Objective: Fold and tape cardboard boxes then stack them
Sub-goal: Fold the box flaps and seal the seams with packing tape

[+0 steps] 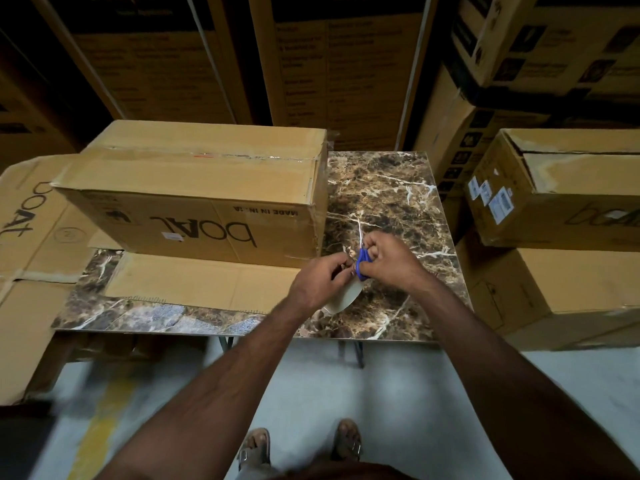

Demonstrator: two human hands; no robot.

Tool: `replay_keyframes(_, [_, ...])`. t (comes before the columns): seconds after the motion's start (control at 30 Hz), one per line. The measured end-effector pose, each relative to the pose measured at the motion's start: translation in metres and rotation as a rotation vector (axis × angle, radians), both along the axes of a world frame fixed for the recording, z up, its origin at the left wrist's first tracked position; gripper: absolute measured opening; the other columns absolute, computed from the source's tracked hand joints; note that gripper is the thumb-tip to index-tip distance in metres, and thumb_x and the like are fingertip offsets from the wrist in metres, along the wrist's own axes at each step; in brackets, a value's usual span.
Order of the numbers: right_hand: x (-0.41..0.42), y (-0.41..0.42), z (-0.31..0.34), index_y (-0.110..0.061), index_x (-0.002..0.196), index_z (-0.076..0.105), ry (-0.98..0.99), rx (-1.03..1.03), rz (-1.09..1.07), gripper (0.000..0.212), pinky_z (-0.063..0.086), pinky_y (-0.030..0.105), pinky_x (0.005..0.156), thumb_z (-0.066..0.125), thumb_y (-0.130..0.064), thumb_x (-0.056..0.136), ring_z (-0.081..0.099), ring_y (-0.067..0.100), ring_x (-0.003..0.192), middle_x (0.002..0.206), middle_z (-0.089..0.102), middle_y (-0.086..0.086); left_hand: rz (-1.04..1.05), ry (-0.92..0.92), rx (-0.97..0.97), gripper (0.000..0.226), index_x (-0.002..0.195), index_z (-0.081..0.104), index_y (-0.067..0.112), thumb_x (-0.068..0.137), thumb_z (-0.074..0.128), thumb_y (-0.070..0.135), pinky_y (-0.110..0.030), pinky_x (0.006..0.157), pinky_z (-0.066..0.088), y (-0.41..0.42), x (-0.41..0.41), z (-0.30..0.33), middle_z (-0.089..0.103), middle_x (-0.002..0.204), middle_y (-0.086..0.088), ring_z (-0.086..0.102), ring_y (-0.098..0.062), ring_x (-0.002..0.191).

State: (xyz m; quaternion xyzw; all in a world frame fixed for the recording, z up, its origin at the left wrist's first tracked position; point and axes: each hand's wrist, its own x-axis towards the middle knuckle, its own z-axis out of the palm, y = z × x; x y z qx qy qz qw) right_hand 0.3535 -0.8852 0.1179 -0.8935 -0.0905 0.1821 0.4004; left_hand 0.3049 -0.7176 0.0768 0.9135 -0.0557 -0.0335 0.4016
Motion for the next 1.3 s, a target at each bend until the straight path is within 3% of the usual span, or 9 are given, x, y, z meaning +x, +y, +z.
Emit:
replay_keyframes(0.07, [-0.001, -0.003, 0.002, -0.008, 0.091, 0.058, 0.090, 0.085, -0.046, 0.023, 0.059, 0.041, 0.067, 0.076, 0.000, 0.079, 0.069, 0.026, 0.072, 0.085, 0.071, 0.017, 0.017, -0.027, 0.022, 0.011, 0.100, 0.068, 0.023, 0.096, 0.061, 0.030, -0.041, 0.069, 0.052, -0.003, 0.001, 0.001, 0.070, 0.086, 0.002, 0.061, -0.020, 0.077])
replay_keyframes(0.13, [-0.003, -0.006, 0.004, -0.001, 0.098, 0.061, 0.235, 0.235, -0.148, 0.022, 0.060, 0.030, 0.061, 0.076, 0.001, 0.082, 0.073, 0.020, 0.071, 0.089, 0.074, 0.020, 0.038, -0.046, -0.002, 0.011, 0.101, 0.069, 0.023, 0.097, 0.061, 0.029, -0.038, 0.072, 0.052, -0.007, 0.001, 0.002, 0.071, 0.091, 0.004, 0.063, -0.017, 0.082])
replay_keyframes(0.23, [-0.006, -0.009, 0.005, -0.001, 0.096, 0.065, 0.434, 0.391, -0.291, 0.012, 0.038, 0.017, 0.039, 0.073, -0.002, 0.087, 0.060, 0.009, 0.051, 0.078, 0.074, 0.016, 0.074, -0.055, -0.063, 0.011, 0.101, 0.071, 0.022, 0.097, 0.061, 0.024, -0.032, 0.072, 0.049, -0.013, 0.001, 0.006, 0.072, 0.094, 0.004, 0.063, -0.016, 0.085])
replay_keyframes(0.37, [-0.003, -0.007, 0.007, 0.000, 0.089, 0.067, 0.582, 0.462, -0.433, 0.002, 0.029, 0.014, 0.035, 0.067, -0.001, 0.091, 0.045, 0.004, 0.043, 0.072, 0.073, 0.015, 0.149, -0.010, -0.236, 0.014, 0.102, 0.073, 0.021, 0.097, 0.061, 0.019, -0.021, 0.071, 0.045, -0.015, 0.001, 0.008, 0.072, 0.100, 0.008, 0.063, -0.009, 0.090])
replay_keyframes(0.73, [-0.003, 0.006, 0.017, -0.008, 0.085, 0.055, 0.327, 0.205, -0.378, 0.025, 0.042, 0.013, 0.039, 0.078, 0.001, 0.081, 0.072, 0.016, 0.068, 0.088, 0.072, 0.015, 0.225, 0.004, -0.341, 0.009, 0.095, 0.068, 0.020, 0.096, 0.062, 0.015, -0.027, 0.072, 0.046, -0.023, 0.001, 0.004, 0.068, 0.090, 0.008, 0.060, -0.007, 0.083])
replay_keyframes(0.9, [-0.001, -0.002, 0.016, -0.005, 0.100, 0.059, 0.354, 0.233, -0.335, 0.024, 0.038, 0.017, 0.037, 0.075, 0.001, 0.083, 0.065, 0.007, 0.052, 0.082, 0.074, 0.012, 0.278, 0.064, -0.366, 0.057, 0.147, 0.043, 0.025, 0.095, 0.061, 0.009, -0.024, 0.072, 0.046, -0.024, 0.006, 0.009, 0.058, 0.082, 0.007, 0.056, -0.007, 0.075])
replay_keyframes(1.0, [0.001, -0.001, 0.017, 0.001, 0.104, 0.061, 0.318, 0.259, -0.345, 0.026, 0.040, 0.017, 0.039, 0.076, 0.000, 0.082, 0.067, 0.009, 0.058, 0.089, 0.074, 0.014, 0.294, 0.113, -0.280, 0.056, 0.150, 0.042, 0.019, 0.097, 0.059, 0.013, -0.027, 0.082, 0.051, -0.025, 0.014, 0.009, 0.063, 0.093, 0.005, 0.060, -0.010, 0.087])
replay_keyframes(1.13, [0.003, 0.001, 0.012, -0.005, 0.104, 0.063, 0.186, 0.300, -0.391, 0.032, 0.052, 0.020, 0.053, 0.078, 0.004, 0.077, 0.072, 0.019, 0.080, 0.098, 0.072, 0.013, 0.334, 0.120, -0.286, 0.044, 0.142, 0.054, 0.010, 0.099, 0.057, 0.016, -0.027, 0.096, 0.045, -0.031, 0.022, 0.009, 0.063, 0.135, -0.006, 0.059, -0.019, 0.118])
replay_keyframes(1.3, [0.017, -0.021, 0.008, -0.015, 0.102, 0.061, 0.048, 0.316, -0.482, 0.031, 0.063, 0.041, 0.079, 0.077, 0.000, 0.081, 0.073, 0.022, 0.089, 0.099, 0.073, 0.006, 0.424, 0.200, -0.437, 0.032, 0.128, 0.062, 0.021, 0.099, 0.050, 0.015, -0.027, 0.078, 0.048, -0.032, 0.030, 0.001, 0.063, 0.125, -0.001, 0.059, -0.019, 0.106])
